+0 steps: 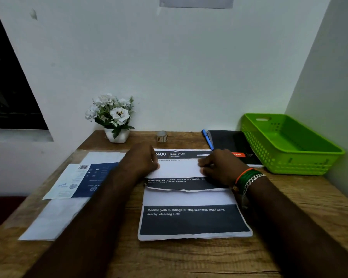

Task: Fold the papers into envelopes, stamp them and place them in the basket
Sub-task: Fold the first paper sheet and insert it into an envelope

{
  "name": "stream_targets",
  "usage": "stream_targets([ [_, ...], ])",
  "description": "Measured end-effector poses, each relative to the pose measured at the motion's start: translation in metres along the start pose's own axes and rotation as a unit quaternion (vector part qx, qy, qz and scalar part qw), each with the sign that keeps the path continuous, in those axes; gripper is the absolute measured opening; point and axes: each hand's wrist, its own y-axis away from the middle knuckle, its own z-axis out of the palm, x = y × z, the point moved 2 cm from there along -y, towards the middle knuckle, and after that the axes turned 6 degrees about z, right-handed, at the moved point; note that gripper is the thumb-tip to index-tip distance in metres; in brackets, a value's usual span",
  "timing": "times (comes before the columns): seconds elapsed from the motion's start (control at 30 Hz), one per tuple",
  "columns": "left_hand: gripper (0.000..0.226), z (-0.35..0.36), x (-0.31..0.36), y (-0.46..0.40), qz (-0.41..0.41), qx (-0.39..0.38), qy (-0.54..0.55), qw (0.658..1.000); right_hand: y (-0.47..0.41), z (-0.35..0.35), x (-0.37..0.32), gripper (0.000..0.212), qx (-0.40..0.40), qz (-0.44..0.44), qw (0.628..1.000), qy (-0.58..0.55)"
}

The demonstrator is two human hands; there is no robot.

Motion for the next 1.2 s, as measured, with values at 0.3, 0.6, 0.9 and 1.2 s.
stream_targets([
  [0.3, 0.041, 0.031, 0.049, 0.01, 0.119, -0.035, -0.008, 0.992, -0.004, 0.003, 0.0, 0.03, -0.001, 0.012, 1.0, -0.01],
  [0.6, 0.052, -0.003, 0.013, 0.01, 0.01, -0.014, -0.089, 0.996, -0.002, 0.0, 0.001, 0.032, 0.005, 0.027, 0.999, -0.04],
  [0.9, 0.075, 0.018, 0.026, 0.005, 0.09, -0.06, -0.093, 0.99, -0.002, 0.003, 0.004, 0.035, 0.031, 0.024, 0.997, -0.062],
  [1.2, 0.072, 0.013, 0.033, 0.009, 0.096, -0.031, -0.079, 0.992, -0.014, 0.01, 0.002, 0.006, 0.136, 0.025, 0.977, -0.164],
])
